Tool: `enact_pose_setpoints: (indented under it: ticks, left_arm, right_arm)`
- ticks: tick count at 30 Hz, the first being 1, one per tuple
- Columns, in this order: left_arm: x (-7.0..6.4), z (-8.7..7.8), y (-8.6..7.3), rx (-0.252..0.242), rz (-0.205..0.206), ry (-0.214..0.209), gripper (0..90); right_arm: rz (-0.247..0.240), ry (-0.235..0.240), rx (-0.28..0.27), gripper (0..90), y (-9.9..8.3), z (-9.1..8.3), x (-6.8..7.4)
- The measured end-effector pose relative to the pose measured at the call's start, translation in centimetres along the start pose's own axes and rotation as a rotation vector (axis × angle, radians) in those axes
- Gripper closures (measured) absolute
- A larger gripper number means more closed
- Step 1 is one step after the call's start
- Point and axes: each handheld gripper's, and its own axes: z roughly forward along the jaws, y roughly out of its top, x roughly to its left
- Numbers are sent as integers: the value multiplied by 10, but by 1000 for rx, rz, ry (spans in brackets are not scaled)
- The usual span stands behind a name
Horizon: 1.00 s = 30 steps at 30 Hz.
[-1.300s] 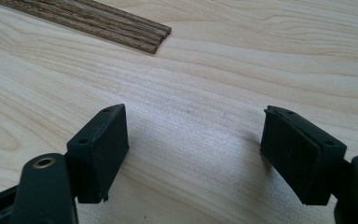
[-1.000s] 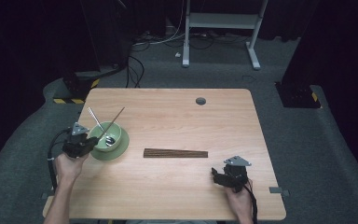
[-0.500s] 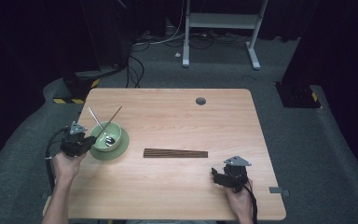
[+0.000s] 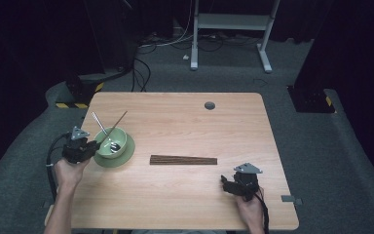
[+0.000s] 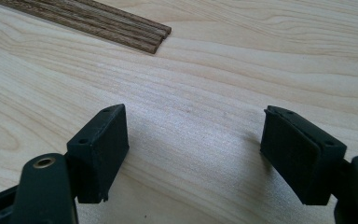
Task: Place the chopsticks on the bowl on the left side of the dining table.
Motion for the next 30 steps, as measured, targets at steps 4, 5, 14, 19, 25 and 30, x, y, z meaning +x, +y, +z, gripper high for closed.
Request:
enact_pose_setpoints:
  ticks: [4, 5, 14, 19, 25, 30]
  left_arm:
    - [-1, -2, 1, -14, -13, 0, 684]
    - [-2, -2, 1, -15, -14, 1, 668]
    - [-8, -3, 6, -51, -50, -5, 507]
    - [-12, -2, 8, -61, -64, -19, 451]
    - [-18, -2, 10, -79, -78, -42, 411]
    - [-24, -2, 13, -111, -70, -55, 404]
  right_arm:
    - [1, 0, 0, 226, 0, 0, 0]
    - [0, 0, 0, 226, 0, 0, 0]
    - [1, 0, 0, 226, 0, 0, 0]
    - [0, 0, 0, 226, 0, 0, 0]
    - [-1, 0, 0, 226, 0, 0, 0]
    - [0, 0, 0, 226, 0, 0, 0]
